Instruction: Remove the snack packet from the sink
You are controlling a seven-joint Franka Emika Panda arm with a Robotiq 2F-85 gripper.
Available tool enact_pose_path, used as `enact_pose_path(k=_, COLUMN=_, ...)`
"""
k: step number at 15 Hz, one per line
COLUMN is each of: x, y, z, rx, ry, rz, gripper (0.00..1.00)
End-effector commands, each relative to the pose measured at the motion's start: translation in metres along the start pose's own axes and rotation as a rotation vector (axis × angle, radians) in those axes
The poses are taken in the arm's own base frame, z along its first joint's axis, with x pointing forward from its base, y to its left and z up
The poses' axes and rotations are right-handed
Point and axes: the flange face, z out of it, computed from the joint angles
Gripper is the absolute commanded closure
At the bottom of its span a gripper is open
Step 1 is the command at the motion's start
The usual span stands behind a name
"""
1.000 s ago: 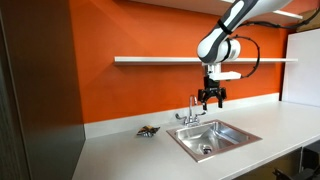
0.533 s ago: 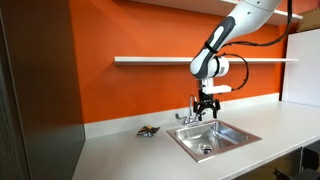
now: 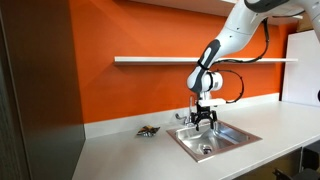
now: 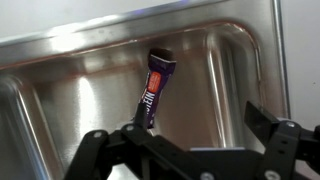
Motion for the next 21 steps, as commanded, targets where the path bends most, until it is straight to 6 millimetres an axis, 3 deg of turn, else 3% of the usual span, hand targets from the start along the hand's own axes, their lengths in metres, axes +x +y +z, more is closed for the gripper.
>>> enact_pose_path(k=1, x=0.025, y=0.010, z=0.022, rx=0.019, ry=-0.008, rz=0.041, gripper=0.00)
enact_pose_path(k=11, x=0.046, y=0.039, z=0.079, rx=0.040, ry=-0.064, rz=0.125, gripper=0.00)
enact_pose_path(k=21, x=0.054, y=0.046, z=0.123, rx=0.074, ry=-0.108, rz=0.179, gripper=0.00)
